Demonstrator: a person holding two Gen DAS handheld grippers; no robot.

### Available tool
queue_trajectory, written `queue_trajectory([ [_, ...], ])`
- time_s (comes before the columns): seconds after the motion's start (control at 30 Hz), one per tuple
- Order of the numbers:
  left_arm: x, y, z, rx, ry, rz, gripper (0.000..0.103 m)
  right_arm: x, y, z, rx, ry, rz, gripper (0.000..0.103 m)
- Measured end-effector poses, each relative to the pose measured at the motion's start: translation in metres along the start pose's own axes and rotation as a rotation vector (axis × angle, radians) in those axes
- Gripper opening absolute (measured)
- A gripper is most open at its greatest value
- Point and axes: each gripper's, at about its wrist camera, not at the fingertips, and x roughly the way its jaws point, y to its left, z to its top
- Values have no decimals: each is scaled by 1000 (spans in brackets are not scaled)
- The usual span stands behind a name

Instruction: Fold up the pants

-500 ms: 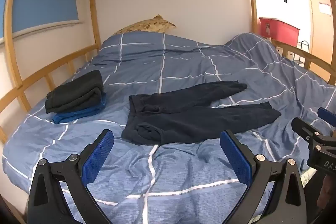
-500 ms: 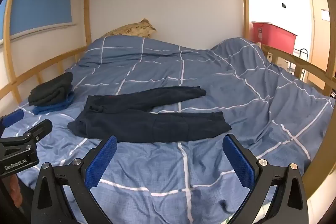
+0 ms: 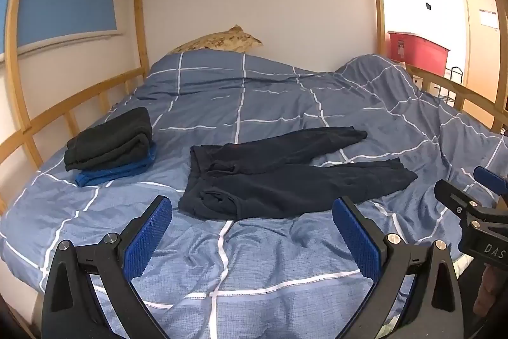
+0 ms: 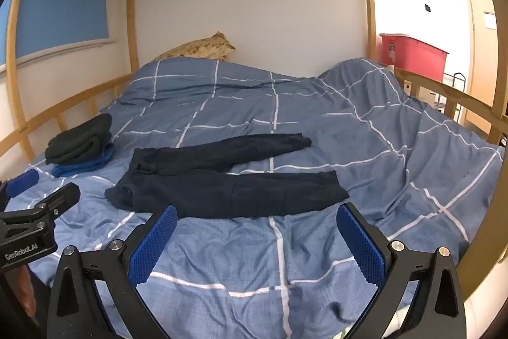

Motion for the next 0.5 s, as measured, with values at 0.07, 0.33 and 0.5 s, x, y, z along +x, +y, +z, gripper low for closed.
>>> queue_trajectory([
  [0.07,-1,1,0,-7,1,-7,103,0,0,0,1,0,-1,102],
  [0.33,-2,4,2,-15,-4,-7,103,0,0,0,4,-2,-1,102],
  [0.5,-2,4,4,-14,-5,-9,103,-1,1,0,3,-2,0,102],
])
